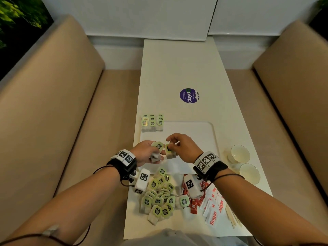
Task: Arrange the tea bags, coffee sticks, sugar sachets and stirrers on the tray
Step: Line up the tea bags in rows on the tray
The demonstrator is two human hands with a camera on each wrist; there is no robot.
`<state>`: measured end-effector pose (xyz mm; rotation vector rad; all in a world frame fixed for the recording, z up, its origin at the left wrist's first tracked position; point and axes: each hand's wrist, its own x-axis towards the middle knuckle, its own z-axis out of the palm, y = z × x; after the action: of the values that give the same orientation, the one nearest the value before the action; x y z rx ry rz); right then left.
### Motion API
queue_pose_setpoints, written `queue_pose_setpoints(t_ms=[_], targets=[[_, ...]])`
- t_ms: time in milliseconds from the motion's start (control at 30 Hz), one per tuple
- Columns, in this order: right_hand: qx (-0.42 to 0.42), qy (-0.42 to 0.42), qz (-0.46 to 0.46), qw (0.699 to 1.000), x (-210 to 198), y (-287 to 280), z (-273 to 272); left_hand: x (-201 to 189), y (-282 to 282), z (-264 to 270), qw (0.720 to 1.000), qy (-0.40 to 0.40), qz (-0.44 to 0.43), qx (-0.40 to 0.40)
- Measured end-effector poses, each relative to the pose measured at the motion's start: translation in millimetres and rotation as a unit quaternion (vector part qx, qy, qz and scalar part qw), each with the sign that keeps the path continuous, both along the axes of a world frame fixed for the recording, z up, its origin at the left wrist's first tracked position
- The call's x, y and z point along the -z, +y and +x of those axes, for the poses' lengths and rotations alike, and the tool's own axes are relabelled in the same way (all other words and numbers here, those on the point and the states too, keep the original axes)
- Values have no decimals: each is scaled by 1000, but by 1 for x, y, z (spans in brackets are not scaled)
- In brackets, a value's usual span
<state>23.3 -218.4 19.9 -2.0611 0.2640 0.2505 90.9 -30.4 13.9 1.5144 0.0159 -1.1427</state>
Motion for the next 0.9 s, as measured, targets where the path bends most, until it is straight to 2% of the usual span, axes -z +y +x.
queue_pose_setpoints(t_ms=[200, 333, 467, 700, 900], targets=[[41, -24, 55, 997, -2, -1, 9, -2, -2, 0, 999, 5, -35, -5], [53, -36, 78, 995, 0, 3, 14, -2, -4, -4, 999, -43, -28, 12], [54, -47, 93, 993, 1, 8, 16, 5, -3, 0, 996, -81, -11, -20], [39, 1, 40, 998, 17, 17, 14, 16, 9, 12, 991, -87, -11, -98], [7, 34, 9, 999, 29, 29, 18, 25, 19, 23, 991, -74, -5, -110]])
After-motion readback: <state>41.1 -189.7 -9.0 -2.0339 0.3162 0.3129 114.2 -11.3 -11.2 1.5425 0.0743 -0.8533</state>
